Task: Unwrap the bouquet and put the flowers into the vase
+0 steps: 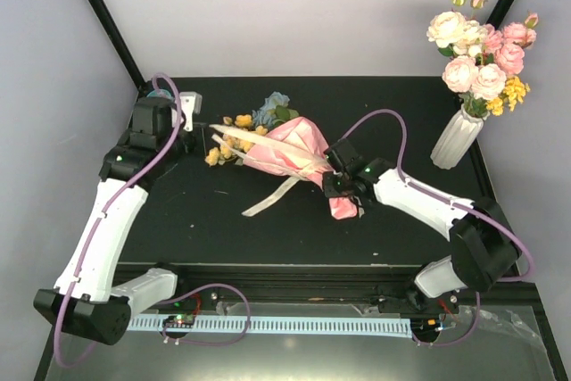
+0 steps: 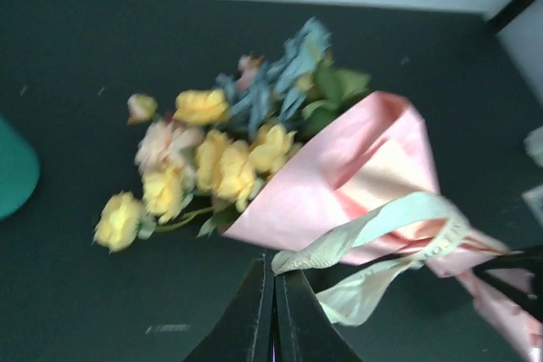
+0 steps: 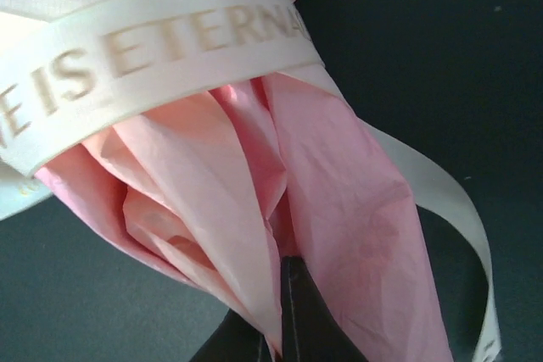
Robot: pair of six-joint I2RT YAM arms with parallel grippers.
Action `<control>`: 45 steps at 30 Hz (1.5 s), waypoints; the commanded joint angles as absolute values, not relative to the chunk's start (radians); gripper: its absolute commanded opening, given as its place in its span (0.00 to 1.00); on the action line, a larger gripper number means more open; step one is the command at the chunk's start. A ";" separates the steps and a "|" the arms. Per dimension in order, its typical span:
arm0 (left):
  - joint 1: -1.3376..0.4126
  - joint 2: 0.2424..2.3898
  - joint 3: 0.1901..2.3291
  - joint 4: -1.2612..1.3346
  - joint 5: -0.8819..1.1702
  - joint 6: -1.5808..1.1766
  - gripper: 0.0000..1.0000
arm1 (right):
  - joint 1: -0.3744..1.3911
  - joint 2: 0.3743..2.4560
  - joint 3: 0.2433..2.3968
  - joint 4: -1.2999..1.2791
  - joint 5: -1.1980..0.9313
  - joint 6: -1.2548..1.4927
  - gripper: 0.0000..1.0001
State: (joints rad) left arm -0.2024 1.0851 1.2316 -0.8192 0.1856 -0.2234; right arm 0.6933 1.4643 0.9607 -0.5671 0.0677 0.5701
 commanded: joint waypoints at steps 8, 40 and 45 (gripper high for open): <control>-0.362 1.158 1.246 -0.669 0.414 -0.274 0.02 | 0.543 1.363 0.965 -0.662 0.225 0.750 0.02; -0.100 1.007 1.225 -0.881 -0.178 -0.360 0.02 | 0.557 1.579 0.880 -0.507 -0.035 0.746 0.02; -0.080 1.011 1.273 -0.922 -0.233 -0.357 0.02 | 0.557 1.603 0.900 -0.518 -0.042 0.729 0.02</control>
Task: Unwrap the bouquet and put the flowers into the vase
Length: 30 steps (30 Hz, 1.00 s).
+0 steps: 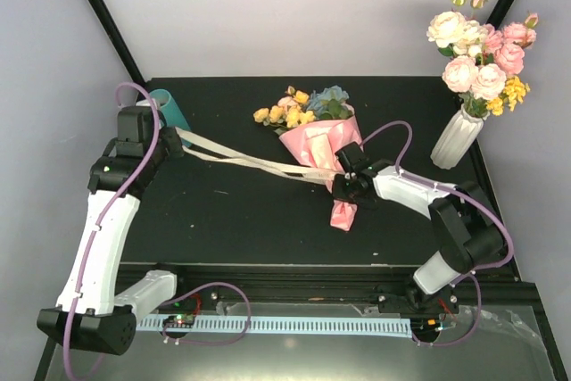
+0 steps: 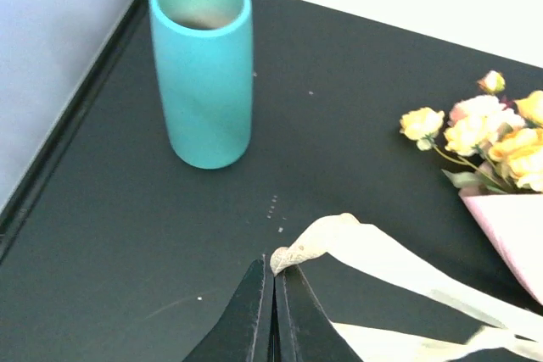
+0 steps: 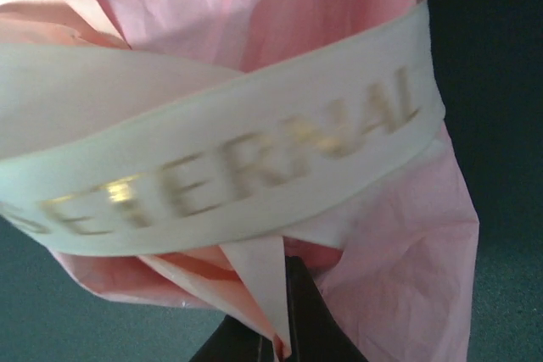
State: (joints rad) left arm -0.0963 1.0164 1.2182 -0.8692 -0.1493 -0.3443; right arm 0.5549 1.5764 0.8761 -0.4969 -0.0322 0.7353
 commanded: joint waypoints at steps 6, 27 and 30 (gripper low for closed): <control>-0.051 0.991 1.289 -0.957 -0.326 -0.351 0.01 | 0.556 1.608 0.910 -0.526 -0.051 0.704 0.02; -0.020 0.867 1.166 -0.911 -0.466 -0.447 0.99 | 0.557 1.657 0.973 -0.521 -0.146 0.593 0.08; -0.018 0.844 1.134 -0.933 -0.558 -0.566 0.99 | 0.559 1.652 0.997 -0.523 -0.173 0.570 0.09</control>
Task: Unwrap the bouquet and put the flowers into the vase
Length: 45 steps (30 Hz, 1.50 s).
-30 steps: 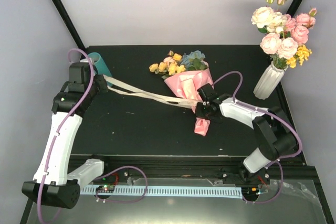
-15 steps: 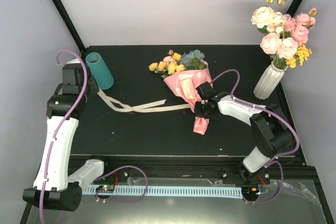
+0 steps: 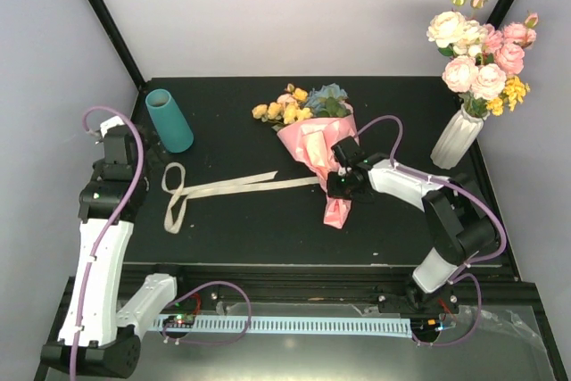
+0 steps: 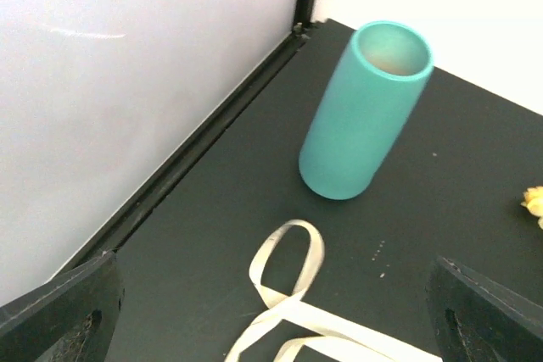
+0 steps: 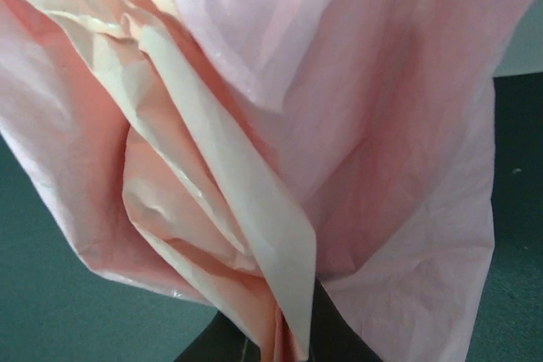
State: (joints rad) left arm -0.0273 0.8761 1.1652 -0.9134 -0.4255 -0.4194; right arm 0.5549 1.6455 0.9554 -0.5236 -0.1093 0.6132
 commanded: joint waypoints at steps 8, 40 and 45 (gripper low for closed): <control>-0.007 0.858 1.114 -0.929 -0.324 -0.555 0.99 | 0.580 1.683 1.169 -0.645 -0.257 0.513 0.25; -0.055 0.913 1.020 -0.777 0.290 -0.489 0.89 | 0.619 1.777 1.560 -0.829 -0.017 0.343 0.40; -0.086 0.920 0.995 -0.759 0.327 -0.475 0.88 | 0.619 1.758 1.573 -0.862 0.036 0.342 0.02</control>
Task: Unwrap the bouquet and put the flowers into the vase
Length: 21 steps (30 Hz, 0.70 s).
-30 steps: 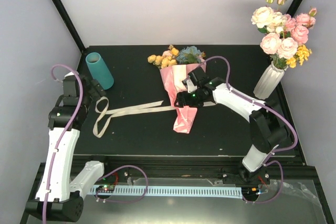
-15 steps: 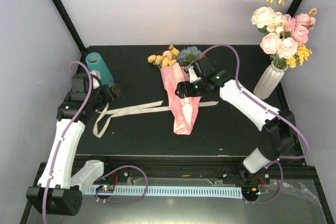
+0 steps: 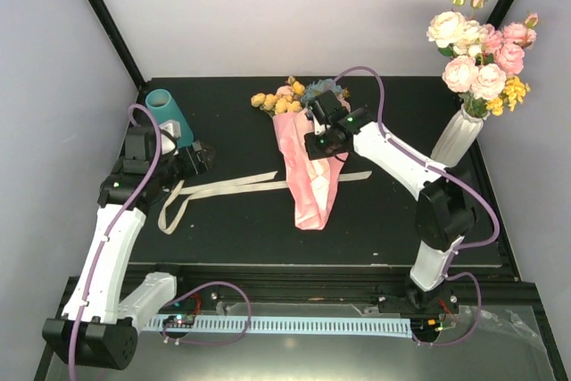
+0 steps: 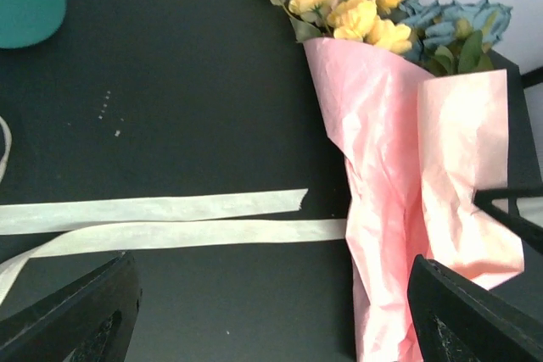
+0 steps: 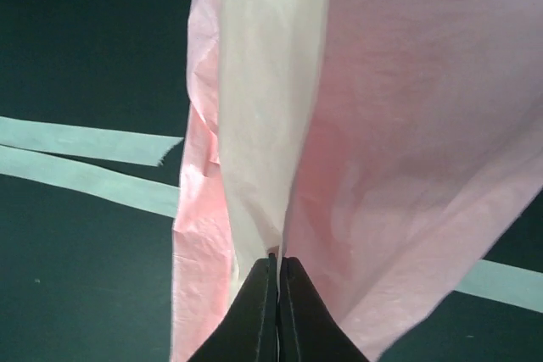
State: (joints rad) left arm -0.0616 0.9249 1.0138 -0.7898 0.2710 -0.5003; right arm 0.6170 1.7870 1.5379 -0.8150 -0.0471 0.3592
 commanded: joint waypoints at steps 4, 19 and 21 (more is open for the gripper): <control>-0.138 0.962 0.995 -0.747 0.346 -0.468 0.87 | 0.619 1.687 1.555 -0.918 0.137 0.361 0.02; -0.465 1.253 1.057 -0.616 0.286 -0.408 0.83 | 0.571 1.380 1.158 -1.045 0.386 0.607 0.02; -0.486 1.314 1.064 -0.606 0.291 -0.403 0.83 | 0.564 1.372 1.114 -1.053 0.394 0.638 0.02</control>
